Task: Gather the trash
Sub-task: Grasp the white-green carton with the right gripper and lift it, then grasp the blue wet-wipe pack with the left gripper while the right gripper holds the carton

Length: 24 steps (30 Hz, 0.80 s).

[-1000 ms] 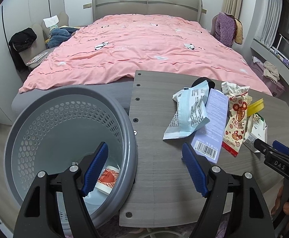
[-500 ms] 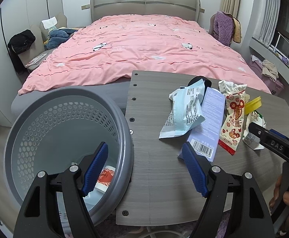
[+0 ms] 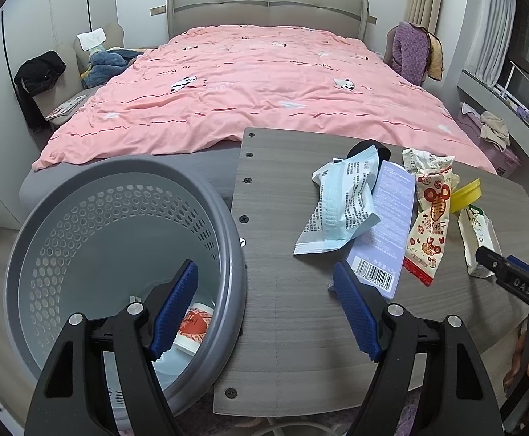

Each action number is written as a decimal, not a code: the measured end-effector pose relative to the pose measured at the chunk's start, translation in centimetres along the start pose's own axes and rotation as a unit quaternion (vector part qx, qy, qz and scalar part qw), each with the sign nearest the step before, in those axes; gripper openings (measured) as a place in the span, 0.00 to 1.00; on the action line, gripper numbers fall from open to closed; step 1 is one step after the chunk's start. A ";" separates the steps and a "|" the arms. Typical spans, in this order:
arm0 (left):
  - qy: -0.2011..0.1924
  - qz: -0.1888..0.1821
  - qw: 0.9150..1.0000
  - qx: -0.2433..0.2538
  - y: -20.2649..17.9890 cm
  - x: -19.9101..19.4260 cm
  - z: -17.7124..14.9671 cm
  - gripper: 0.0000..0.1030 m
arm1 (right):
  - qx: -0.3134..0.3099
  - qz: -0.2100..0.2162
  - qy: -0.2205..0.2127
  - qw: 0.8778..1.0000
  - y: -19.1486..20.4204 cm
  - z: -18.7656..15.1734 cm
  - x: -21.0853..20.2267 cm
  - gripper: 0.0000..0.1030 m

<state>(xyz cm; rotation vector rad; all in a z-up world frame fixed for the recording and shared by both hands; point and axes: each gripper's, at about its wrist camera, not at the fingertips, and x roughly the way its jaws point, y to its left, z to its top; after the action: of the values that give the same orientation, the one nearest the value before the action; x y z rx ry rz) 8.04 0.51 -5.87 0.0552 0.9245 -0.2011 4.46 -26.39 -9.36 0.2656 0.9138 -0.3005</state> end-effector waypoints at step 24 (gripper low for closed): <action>0.008 -0.041 0.999 0.031 -2.4 1.1 3.9 0.72 | -0.012 0.044 -0.003 0.999 0.0 0.3 0.3 0.36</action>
<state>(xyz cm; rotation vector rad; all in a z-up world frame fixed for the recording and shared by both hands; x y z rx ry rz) 11.29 -2.55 -4.25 0.0751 0.9383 -0.3062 4.89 -26.52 -9.41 0.2817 0.8971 -0.2093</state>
